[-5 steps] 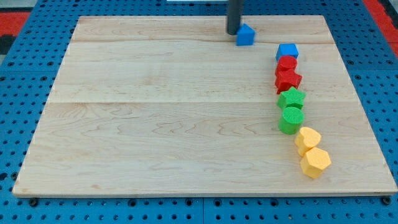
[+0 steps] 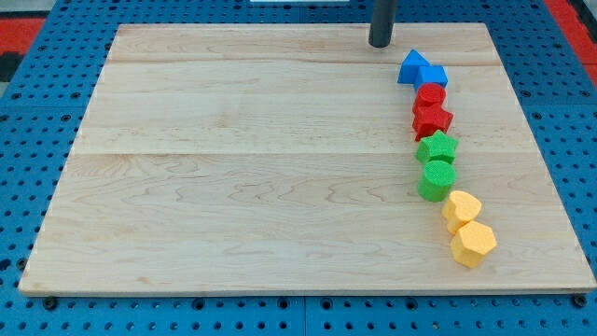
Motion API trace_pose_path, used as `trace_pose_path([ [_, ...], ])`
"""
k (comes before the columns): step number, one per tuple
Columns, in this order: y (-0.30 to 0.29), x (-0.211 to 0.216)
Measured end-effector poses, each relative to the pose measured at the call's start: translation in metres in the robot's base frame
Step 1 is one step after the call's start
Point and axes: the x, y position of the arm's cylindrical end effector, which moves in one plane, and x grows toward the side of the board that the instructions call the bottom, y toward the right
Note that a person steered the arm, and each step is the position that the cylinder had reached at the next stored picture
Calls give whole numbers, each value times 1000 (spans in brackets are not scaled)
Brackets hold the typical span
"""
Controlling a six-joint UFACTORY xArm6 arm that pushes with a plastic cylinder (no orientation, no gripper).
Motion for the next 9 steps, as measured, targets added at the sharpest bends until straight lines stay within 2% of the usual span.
trace_pose_path([
  [2, 0, -31],
  [6, -6, -31],
  [8, -72, -32],
  [9, -37, -31],
])
